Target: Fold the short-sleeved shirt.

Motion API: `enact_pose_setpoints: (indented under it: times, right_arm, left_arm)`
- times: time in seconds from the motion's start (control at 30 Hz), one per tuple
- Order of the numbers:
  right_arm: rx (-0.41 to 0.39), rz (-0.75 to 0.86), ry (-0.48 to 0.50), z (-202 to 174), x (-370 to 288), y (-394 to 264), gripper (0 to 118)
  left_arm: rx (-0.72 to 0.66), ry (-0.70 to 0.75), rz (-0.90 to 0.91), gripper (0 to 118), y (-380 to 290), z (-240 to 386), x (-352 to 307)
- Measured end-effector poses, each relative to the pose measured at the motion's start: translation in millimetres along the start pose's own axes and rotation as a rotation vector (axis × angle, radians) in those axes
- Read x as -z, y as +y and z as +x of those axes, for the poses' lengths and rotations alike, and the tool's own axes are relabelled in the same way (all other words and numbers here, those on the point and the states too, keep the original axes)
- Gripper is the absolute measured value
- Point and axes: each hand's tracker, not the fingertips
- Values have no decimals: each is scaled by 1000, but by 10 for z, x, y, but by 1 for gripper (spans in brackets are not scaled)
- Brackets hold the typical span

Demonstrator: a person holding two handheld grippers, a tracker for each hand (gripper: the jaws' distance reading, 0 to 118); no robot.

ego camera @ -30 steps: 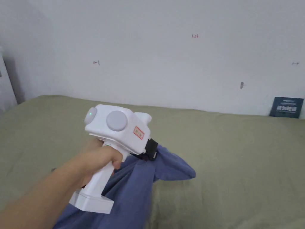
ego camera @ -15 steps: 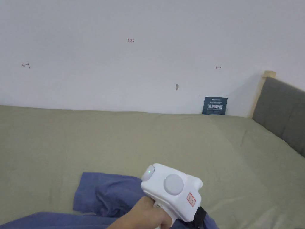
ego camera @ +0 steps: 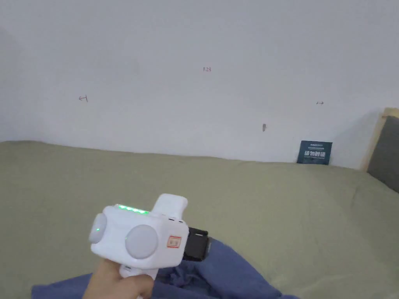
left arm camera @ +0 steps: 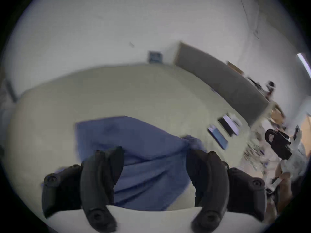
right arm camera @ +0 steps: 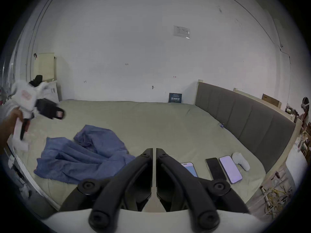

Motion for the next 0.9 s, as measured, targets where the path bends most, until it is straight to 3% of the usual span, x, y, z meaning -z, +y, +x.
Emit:
enact_pose_setpoints:
  times: [0.1,0.17,0.23,0.33,0.5,0.53,0.57,0.6,0.63,0.67,0.77,0.9]
  right_arm:
    - [21,12,25,-83,132,79,4]
    - [19,24,42,-153,200,105,4]
    - [16,22,59,-224,263,102,4]
    - [29,7,92,-316,343,90,4]
    - [16,-15,124,-467,422,61,4]
    - [9,-19,129,-495,435,54,4]
    - [-4,-24,134,-519,446,47,4]
    - [-19,-28,137,-529,464,32,4]
    - [-26,-30,134,-537,474,18,4]
    - [-31,-34,132,-540,480,10,4]
    - [-46,-65,129,-525,498,-8,4]
    - [-61,-101,96,-450,553,-79,4]
  left_arm:
    - [-148,243,185,10,-396,-388,-650]
    - [-223,381,305,6,-719,-570,-1017]
    - [-276,481,281,4,-1006,-752,-1275]
    - [-364,477,251,0,-1365,-952,-1508]
    - [-379,472,160,0,-1497,-1200,-1450]
    - [-389,464,137,2,-1433,-1270,-1370]
    - [-393,478,137,11,-1371,-1330,-1294]
    - [-380,503,127,33,-1285,-1402,-1200]
    - [-347,522,90,70,-1162,-1516,-1071]
    - [-348,507,58,85,-1053,-1660,-931]
    - [-398,403,-86,88,-670,-2063,-463]
    - [-490,318,-450,88,-493,-2416,344]
